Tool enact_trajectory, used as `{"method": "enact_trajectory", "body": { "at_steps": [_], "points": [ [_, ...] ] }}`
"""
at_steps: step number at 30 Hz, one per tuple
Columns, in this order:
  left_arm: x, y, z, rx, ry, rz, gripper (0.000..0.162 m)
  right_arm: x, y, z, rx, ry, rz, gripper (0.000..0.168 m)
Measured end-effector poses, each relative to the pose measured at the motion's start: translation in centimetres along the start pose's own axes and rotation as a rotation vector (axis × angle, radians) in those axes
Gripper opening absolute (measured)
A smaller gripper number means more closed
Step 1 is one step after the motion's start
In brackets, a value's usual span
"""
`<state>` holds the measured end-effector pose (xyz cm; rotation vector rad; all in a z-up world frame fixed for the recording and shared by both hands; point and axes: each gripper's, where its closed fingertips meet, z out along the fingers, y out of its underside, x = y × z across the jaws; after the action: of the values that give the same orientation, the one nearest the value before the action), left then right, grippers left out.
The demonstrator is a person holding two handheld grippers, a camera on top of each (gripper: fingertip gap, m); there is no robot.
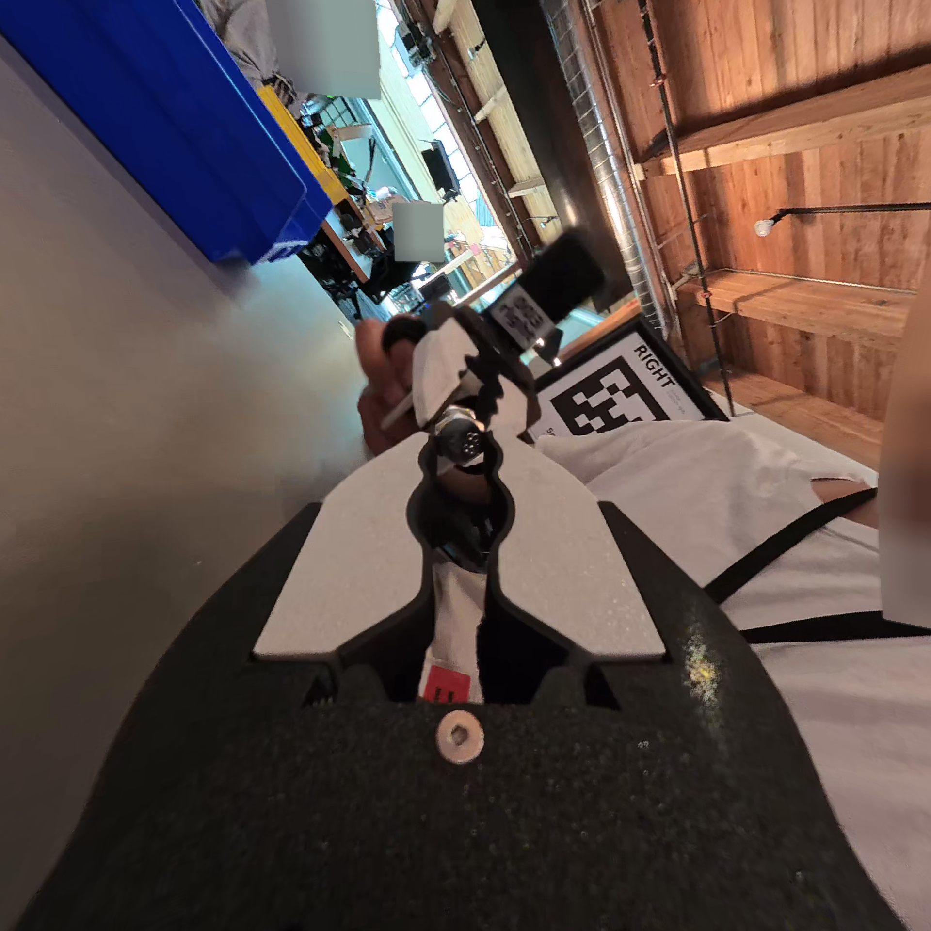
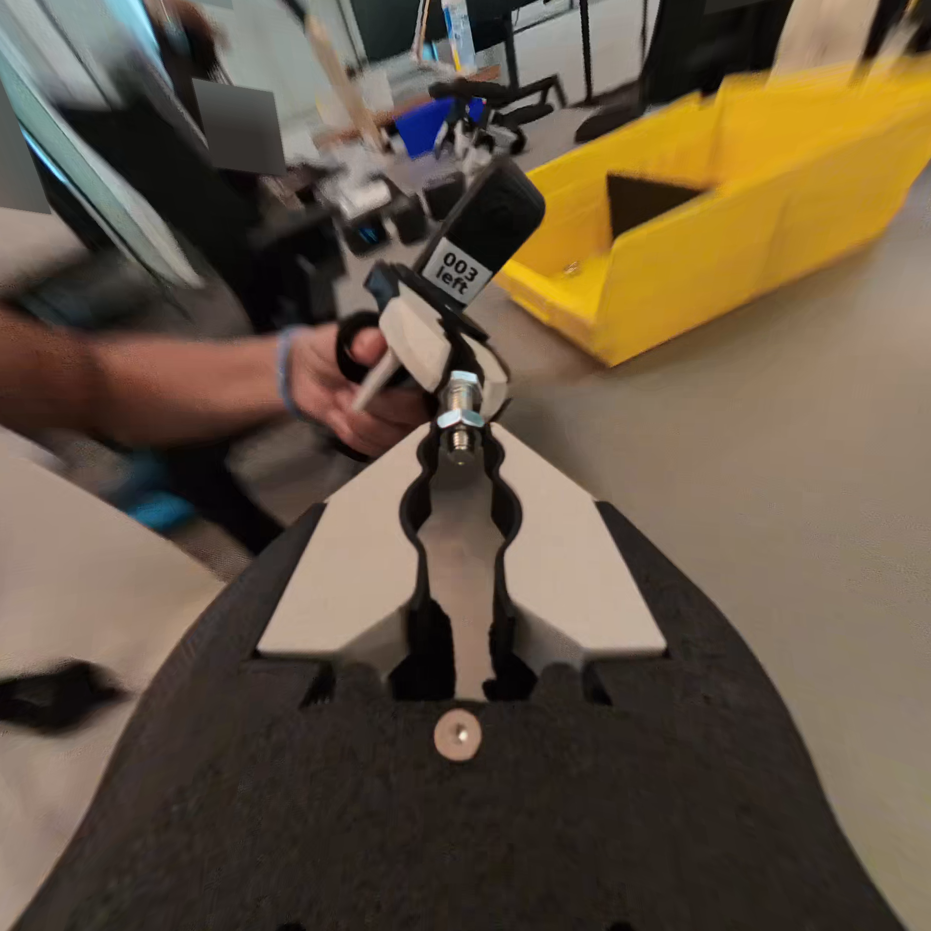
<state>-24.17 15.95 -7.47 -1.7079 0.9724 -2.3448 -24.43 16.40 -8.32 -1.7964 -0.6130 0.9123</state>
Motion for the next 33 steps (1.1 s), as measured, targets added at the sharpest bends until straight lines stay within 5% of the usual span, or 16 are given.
{"method": "enact_trajectory", "body": {
  "at_steps": [4,6,10,14,20,27,33],
  "points": [
    [-0.4,-0.2,-0.2,0.008,-0.036,0.023,0.017,-0.2,-0.1,0.2,0.069,-0.309,0.796,0.016],
    [-0.6,-0.3,-0.2,0.019,-0.041,0.013,0.017,-0.1,0.0,0.2,0.095,-0.318,0.832,0.017],
    [-0.1,-1.5,-0.8,0.1,0.009,-0.025,0.017,-0.1,-0.3,0.1,0.083,-0.14,0.443,0.042],
    [-0.4,-2.2,-1.5,0.144,0.01,-0.051,0.016,1.2,0.3,0.1,-0.03,0.165,-0.192,0.053],
    [-0.5,-1.7,-1.1,0.121,0.017,-0.083,0.017,1.8,-0.4,-0.5,-0.106,0.527,-1.062,0.048],
    [-0.7,-0.7,-0.5,0.062,-0.007,-0.063,0.017,1.3,-0.3,-0.2,-0.117,0.519,-1.181,0.042],
    [-0.9,-0.2,-0.1,0.038,-0.014,-0.072,0.017,1.9,0.0,-0.3,-0.159,0.547,-1.233,0.017]
  ]
}}
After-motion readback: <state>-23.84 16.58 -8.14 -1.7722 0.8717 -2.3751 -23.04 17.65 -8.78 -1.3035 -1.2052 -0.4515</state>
